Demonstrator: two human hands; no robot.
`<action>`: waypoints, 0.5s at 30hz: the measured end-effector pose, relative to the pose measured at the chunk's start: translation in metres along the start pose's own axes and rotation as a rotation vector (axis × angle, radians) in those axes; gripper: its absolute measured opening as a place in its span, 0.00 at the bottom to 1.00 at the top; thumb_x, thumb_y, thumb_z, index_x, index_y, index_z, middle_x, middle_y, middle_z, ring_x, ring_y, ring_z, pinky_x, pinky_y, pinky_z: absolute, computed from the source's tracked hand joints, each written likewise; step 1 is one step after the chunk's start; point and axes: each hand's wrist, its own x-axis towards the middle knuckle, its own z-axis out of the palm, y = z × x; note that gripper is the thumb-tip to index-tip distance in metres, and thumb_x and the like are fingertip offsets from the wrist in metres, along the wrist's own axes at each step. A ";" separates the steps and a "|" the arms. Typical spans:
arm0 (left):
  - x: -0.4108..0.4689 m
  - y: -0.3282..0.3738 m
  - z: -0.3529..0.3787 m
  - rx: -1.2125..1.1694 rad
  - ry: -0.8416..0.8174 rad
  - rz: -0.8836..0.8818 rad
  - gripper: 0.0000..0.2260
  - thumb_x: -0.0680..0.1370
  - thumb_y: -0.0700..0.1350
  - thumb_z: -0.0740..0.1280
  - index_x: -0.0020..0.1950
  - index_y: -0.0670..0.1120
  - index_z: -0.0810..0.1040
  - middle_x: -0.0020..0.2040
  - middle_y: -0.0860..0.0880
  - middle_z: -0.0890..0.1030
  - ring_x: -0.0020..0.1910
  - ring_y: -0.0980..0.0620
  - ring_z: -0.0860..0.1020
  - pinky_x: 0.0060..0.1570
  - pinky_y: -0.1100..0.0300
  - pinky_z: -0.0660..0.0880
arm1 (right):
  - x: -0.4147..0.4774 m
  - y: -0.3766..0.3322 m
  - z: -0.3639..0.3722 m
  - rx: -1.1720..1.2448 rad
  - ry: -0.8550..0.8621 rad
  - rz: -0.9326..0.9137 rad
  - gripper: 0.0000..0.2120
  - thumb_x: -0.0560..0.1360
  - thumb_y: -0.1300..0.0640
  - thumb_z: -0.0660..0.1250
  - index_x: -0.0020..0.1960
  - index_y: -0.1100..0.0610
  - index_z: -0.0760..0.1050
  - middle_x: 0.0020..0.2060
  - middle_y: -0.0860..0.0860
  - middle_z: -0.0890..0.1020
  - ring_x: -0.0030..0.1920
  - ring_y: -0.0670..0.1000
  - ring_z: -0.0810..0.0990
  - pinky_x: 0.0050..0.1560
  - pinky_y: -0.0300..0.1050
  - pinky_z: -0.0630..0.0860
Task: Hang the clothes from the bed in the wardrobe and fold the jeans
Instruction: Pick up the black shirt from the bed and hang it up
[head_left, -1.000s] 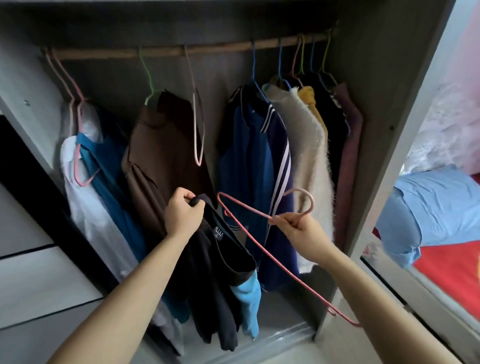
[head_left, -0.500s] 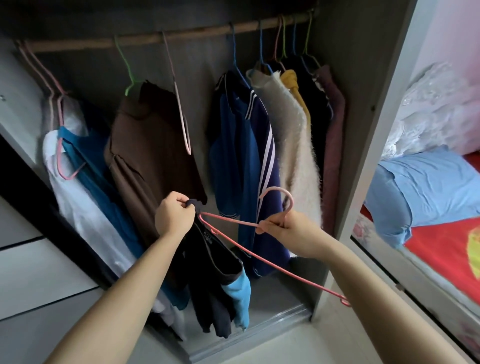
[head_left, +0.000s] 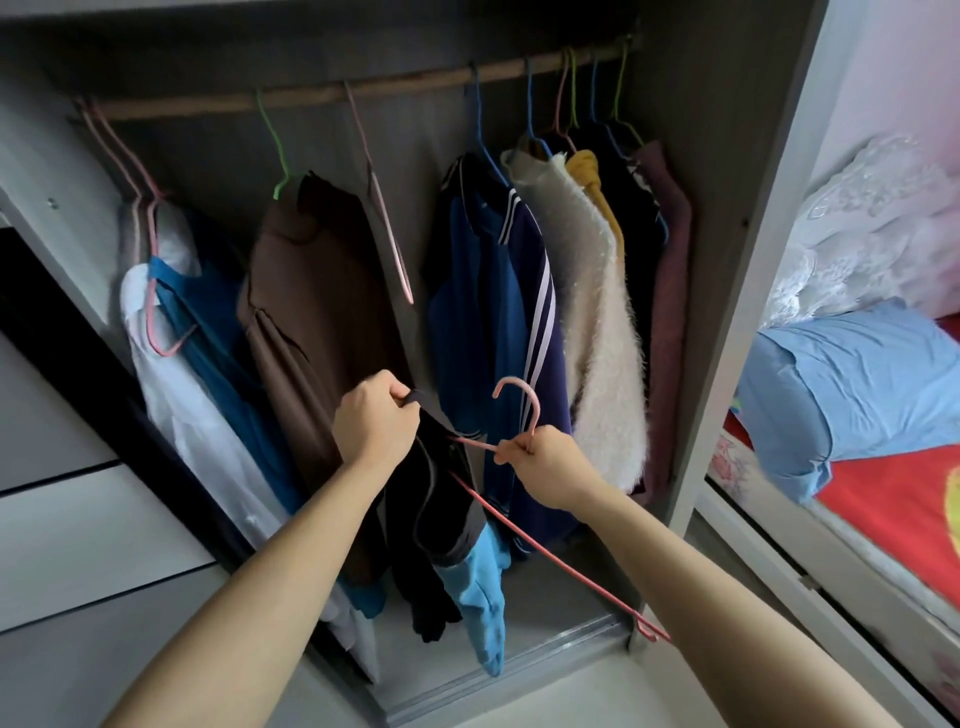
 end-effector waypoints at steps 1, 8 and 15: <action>0.001 0.002 -0.001 0.002 0.001 0.015 0.02 0.74 0.46 0.71 0.45 0.49 0.80 0.46 0.50 0.83 0.48 0.45 0.79 0.42 0.56 0.73 | 0.001 -0.003 -0.002 0.090 0.049 -0.019 0.16 0.84 0.53 0.59 0.53 0.58 0.84 0.22 0.41 0.68 0.24 0.41 0.68 0.26 0.30 0.64; 0.017 0.026 -0.023 -0.390 -0.078 -0.027 0.03 0.70 0.42 0.73 0.42 0.48 0.84 0.33 0.53 0.82 0.34 0.49 0.83 0.38 0.58 0.78 | 0.005 0.002 0.008 0.202 0.155 -0.081 0.15 0.84 0.50 0.60 0.52 0.52 0.84 0.21 0.43 0.68 0.24 0.43 0.66 0.28 0.36 0.65; 0.005 0.050 -0.030 -0.415 -0.212 0.243 0.03 0.70 0.44 0.74 0.40 0.52 0.82 0.37 0.56 0.81 0.36 0.61 0.78 0.40 0.67 0.73 | 0.018 -0.009 -0.005 0.587 0.270 -0.040 0.14 0.83 0.50 0.62 0.46 0.52 0.84 0.23 0.43 0.75 0.27 0.40 0.70 0.29 0.37 0.68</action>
